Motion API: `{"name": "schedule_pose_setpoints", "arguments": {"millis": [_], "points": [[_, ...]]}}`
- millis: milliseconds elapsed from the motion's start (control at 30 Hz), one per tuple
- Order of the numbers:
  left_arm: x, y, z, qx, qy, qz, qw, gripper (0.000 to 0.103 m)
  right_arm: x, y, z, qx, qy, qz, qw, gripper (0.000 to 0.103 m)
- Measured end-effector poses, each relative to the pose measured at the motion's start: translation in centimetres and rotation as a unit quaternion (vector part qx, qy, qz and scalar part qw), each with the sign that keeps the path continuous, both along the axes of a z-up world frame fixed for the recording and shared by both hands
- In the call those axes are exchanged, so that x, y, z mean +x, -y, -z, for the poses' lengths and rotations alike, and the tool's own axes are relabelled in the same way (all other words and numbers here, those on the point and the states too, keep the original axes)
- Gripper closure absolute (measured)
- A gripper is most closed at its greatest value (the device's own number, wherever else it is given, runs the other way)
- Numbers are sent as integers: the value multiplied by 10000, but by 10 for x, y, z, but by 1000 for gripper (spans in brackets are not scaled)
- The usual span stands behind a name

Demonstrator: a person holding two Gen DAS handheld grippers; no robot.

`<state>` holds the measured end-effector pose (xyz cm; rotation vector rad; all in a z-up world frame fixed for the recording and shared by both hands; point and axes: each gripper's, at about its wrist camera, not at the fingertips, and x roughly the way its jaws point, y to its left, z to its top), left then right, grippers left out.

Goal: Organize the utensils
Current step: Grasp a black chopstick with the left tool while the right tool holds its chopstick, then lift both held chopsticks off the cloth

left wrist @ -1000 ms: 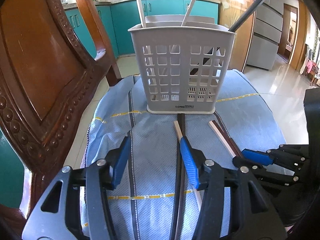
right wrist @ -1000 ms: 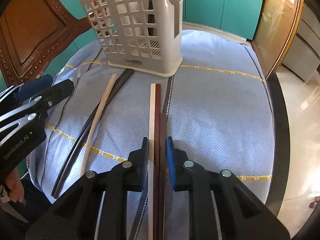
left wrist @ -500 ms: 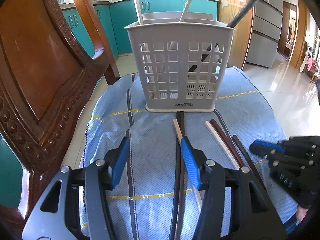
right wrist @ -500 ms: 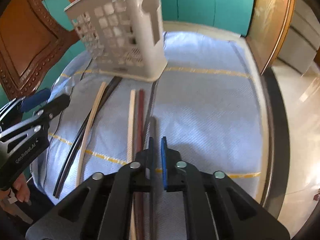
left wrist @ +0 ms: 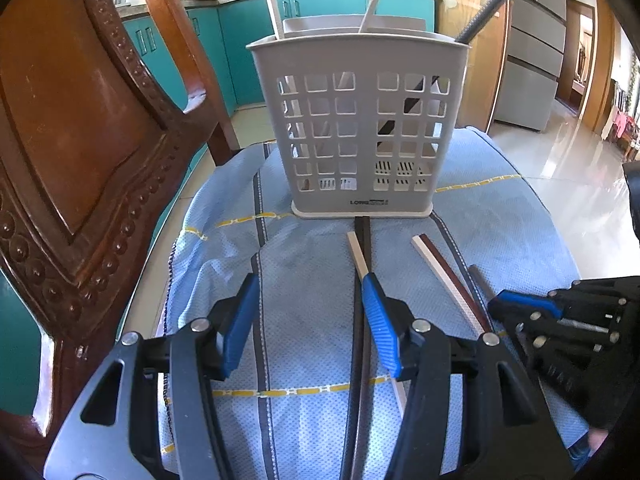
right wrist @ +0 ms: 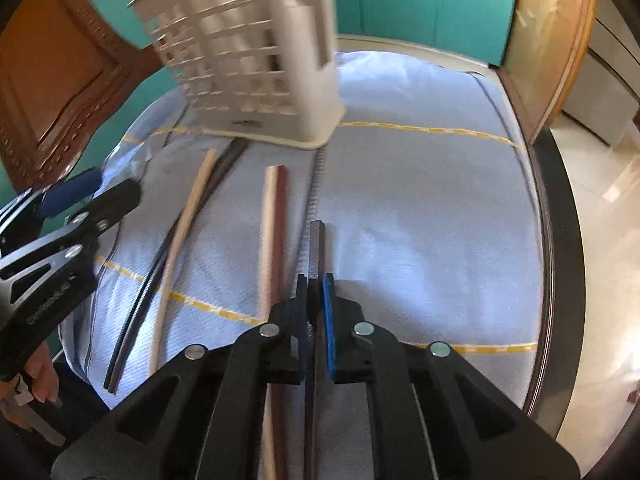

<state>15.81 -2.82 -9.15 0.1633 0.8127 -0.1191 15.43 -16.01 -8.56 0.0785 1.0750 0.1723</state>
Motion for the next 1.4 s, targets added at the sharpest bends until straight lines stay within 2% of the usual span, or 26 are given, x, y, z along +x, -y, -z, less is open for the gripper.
{"name": "schedule_pose_setpoints", "arguments": {"millis": [133, 267, 367, 433, 567, 667, 700, 767, 867, 900, 933, 967, 1000, 1033, 1167, 1267, 1400], "points": [[2, -1, 0, -83, -63, 5, 9999, 49, 1, 19, -4, 43, 39, 277, 9996, 95], [6, -4, 2, -425, -287, 19, 9987, 49, -1, 19, -8, 351, 79, 155, 9992, 94], [11, -7, 7, -673, -482, -26, 9966, 49, -1, 14, -8, 115, 116, 133, 9998, 91], [15, -10, 12, -816, -625, -49, 9947, 49, -1, 12, -7, -55, 135, 152, 9998, 84], [21, -7, 24, -964, -882, -14, 9914, 49, 3, 7, -2, -101, 34, 161, 9998, 84], [27, -2, 28, -990, -928, -9, 9908, 50, 4, 4, -1, -166, 31, 164, 9997, 84], [30, 0, 30, -987, -936, -10, 9907, 51, 5, 3, 0, -211, 41, 150, 9997, 84], [33, 7, 33, -909, -990, -5, 9909, 61, 6, 0, 1, -258, 59, 136, 9996, 84], [40, 18, 42, -801, -1137, 40, 9903, 71, 7, -4, 2, -314, 86, 114, 9994, 84], [40, 20, 44, -732, -1106, 42, 9912, 72, 7, -4, 2, -325, 98, 106, 9994, 84], [41, 24, 44, -605, -1062, 63, 9925, 84, 7, -5, 3, -346, 115, 90, 9993, 84], [41, 27, 45, -552, -1045, 98, 9929, 89, 7, -6, 3, -348, 126, 85, 9993, 84], [41, 27, 45, -572, -1035, 87, 9929, 89, 7, -6, 4, -337, 139, 76, 9993, 85], [41, 27, 45, -609, -1035, 77, 9927, 89, 8, -6, 4, -330, 146, 69, 9993, 95], [40, 17, 35, -825, -835, -15, 9931, 90, 7, -2, 1, -59, 147, 78, 9998, 96], [35, 6, 15, -1046, -568, -5, 9929, 90, 1, 2, -15, 41, 427, 69, 9991, 96], [25, -1, -1, -1122, -391, 195, 9927, 90, -6, 6, -30, 117, 723, 46, 9973, 96]]}}
